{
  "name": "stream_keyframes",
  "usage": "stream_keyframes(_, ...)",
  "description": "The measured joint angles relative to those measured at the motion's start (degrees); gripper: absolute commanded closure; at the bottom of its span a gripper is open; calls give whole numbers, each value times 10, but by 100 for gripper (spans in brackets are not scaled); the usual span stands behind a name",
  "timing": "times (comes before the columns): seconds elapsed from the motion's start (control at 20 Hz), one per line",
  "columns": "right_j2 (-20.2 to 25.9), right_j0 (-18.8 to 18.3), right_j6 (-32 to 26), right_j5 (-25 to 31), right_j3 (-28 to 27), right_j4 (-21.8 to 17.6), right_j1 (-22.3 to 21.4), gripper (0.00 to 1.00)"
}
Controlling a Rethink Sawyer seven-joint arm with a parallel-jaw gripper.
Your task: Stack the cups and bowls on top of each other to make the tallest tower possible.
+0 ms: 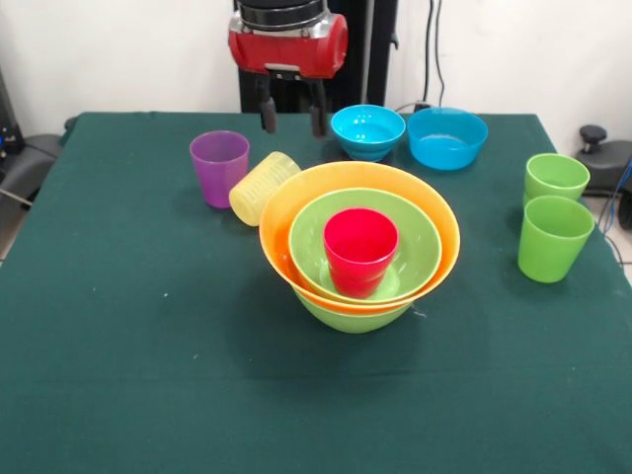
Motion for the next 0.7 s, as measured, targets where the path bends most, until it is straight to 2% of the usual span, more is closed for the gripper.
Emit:
stream_keyframes(0.45,0,-38,0,0,43,0,-21,0)
stream_keyframes(0.7,0,-46,0,-1,73,0,-42,0)
